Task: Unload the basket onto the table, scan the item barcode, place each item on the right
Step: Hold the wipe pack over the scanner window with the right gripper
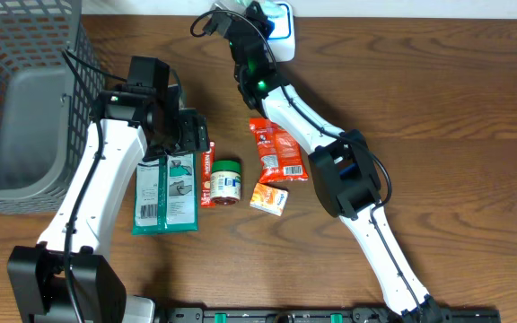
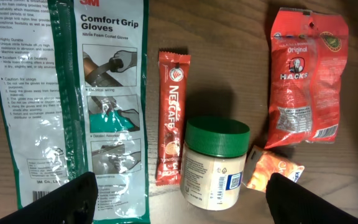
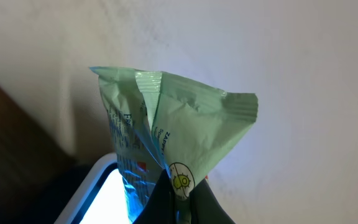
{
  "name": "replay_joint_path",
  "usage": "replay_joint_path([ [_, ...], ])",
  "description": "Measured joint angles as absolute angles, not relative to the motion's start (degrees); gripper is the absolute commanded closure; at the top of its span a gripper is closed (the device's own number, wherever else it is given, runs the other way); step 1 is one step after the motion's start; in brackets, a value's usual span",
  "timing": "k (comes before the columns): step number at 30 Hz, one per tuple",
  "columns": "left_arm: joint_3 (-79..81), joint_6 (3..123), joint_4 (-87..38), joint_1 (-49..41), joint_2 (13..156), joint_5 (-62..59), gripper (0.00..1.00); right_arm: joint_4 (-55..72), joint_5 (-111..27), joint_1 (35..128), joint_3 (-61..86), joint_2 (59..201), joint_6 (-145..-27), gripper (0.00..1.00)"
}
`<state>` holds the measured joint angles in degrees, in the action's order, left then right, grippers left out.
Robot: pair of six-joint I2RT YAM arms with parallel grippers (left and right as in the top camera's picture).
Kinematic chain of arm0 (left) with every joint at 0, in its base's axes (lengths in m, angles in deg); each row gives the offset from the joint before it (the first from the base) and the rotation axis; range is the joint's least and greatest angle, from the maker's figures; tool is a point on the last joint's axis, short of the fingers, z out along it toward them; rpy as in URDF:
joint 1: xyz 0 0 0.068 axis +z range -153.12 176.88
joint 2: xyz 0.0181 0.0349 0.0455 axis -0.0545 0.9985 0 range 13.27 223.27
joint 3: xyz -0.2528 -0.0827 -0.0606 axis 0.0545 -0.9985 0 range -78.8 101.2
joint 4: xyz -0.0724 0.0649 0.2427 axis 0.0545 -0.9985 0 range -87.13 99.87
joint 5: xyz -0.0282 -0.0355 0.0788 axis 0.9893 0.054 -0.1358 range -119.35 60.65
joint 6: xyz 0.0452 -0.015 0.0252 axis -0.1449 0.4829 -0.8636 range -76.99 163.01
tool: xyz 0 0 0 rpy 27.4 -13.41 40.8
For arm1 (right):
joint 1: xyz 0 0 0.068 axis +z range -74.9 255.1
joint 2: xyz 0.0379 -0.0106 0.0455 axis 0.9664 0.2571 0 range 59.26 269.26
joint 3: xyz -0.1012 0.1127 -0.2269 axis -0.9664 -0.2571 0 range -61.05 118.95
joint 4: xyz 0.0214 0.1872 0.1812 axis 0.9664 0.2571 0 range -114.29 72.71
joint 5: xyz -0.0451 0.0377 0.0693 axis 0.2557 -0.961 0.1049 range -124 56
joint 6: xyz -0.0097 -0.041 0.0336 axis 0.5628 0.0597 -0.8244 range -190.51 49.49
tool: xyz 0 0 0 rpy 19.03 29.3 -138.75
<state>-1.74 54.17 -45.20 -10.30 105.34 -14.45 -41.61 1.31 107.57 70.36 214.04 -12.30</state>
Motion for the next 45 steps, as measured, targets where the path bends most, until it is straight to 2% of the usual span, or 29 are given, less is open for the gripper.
replay_joint_path([
  [12, -1.7, 54.2, -45.2, -10.3, 105.3, -14.5, 0.13, -44.3, -1.6, 104.5, 70.4, 217.6, -10.8, 0.99],
  [45, -1.7, 54.2, -45.2, -10.3, 105.3, -14.5, 0.13, -39.2, 4.3, 108.1, 70.8, 217.6, -17.6, 0.99],
])
